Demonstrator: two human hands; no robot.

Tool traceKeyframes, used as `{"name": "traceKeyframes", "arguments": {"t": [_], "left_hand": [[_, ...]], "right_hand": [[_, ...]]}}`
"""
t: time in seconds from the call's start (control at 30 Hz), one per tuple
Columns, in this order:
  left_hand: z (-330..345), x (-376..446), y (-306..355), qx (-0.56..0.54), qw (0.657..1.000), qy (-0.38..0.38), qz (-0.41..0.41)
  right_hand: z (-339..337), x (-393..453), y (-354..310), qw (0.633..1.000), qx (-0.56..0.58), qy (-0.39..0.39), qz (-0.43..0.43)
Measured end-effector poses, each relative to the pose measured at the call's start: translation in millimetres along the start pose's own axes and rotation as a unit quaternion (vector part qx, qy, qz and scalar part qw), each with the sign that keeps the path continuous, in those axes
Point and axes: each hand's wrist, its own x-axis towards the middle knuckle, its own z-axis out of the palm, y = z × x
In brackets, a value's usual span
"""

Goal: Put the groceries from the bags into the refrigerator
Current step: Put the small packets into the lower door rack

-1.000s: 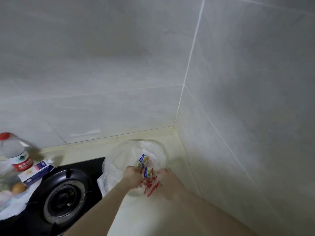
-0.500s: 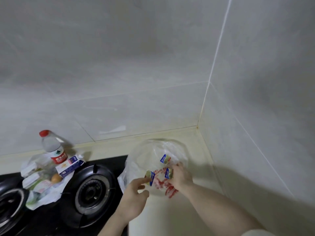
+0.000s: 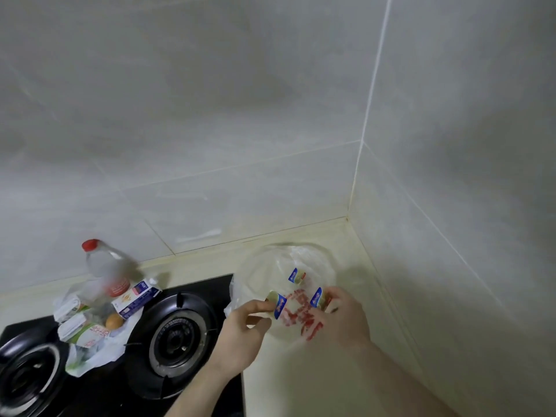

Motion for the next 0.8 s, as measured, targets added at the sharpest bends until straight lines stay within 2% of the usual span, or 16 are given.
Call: {"name": "traceKeyframes", "arguments": {"t": [0.1,0.23,0.4,0.53,0.67,0.8], "left_hand": [[2,-6,0,0.012,0.999,-0.043,0.021],[15,-13,8,0.031,0.989,-0.124,0.079],[39,-45,24,0.085,0.946,-0.247,0.192],[60,-93,39,0.11,0.896,-0.352,0.248],[87,-145,60,0.13,0.823,-0.472,0.287],[112,-209,81,0.137,0.758,-0.55,0.322]], "right_hand": [[-26,-40,-10,0.998,0.032,0.044,-0.006],[-56,-113,-15,0.993,0.016,0.112,0.017],[-84,-215,-17,0.976,-0.012,0.204,0.077],[-103,-303,-21,0.952,0.014,0.285,0.115],[-122,-395,-25,0.914,0.032,0.37,0.161],[-134,-484,-31,0.867,0.03,0.456,0.198]]}}
